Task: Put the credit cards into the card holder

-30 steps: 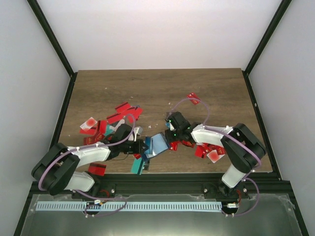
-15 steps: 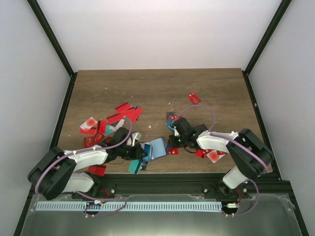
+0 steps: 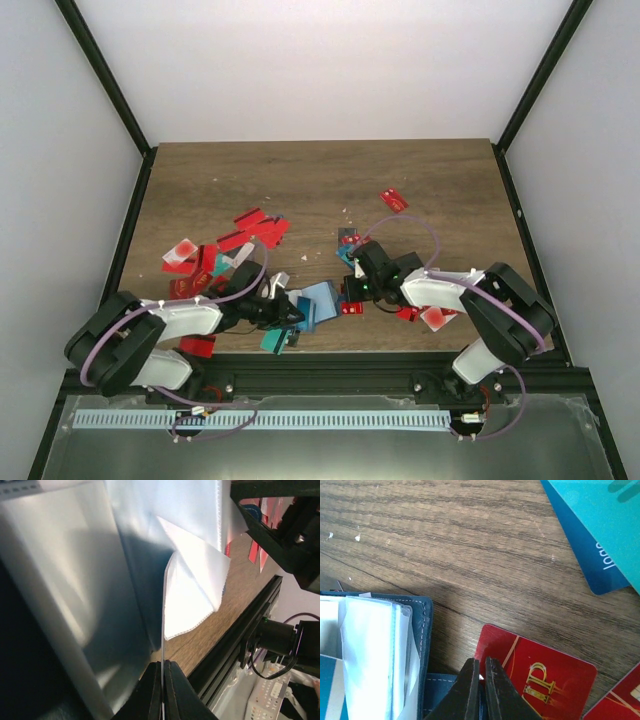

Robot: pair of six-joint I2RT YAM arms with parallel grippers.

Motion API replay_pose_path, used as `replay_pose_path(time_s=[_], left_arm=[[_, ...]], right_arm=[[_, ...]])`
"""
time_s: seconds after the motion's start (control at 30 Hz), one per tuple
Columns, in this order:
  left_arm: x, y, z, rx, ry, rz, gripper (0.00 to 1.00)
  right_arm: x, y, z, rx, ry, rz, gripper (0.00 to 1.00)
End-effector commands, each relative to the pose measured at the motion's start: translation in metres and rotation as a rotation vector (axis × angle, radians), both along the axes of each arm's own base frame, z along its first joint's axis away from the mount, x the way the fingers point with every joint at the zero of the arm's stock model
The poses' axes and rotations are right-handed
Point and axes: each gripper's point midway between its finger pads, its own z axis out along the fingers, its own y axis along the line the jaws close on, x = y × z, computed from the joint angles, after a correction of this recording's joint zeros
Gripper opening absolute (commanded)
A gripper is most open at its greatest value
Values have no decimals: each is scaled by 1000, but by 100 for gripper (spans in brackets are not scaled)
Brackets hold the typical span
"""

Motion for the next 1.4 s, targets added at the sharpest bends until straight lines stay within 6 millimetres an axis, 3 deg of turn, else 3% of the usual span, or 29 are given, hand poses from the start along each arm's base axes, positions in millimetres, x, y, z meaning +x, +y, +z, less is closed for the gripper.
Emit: replay_pose_path(time_s=[0.0, 0.57, 0.87, 1.23, 1.3, 1.37], left_arm=[[4, -3, -8, -6, 38, 36, 4], [16, 5, -18, -58, 105, 248, 4], [25, -2, -15, -78, 96, 258, 4], [29, -15, -6, -140, 110, 232, 4], [29, -15, -8, -134, 107, 227, 4], [28, -13, -13, -111, 106, 227, 4]], right_arm=[[-9, -1, -2, 7, 21, 13, 1], [-22, 2, -4, 60, 64, 27, 1], [-36, 9, -2, 89, 60, 59, 1], [-37, 10, -5, 74, 62, 69, 1], [-35, 7, -4, 36, 54, 68, 6], [-28, 5, 4, 3, 26, 71, 19]])
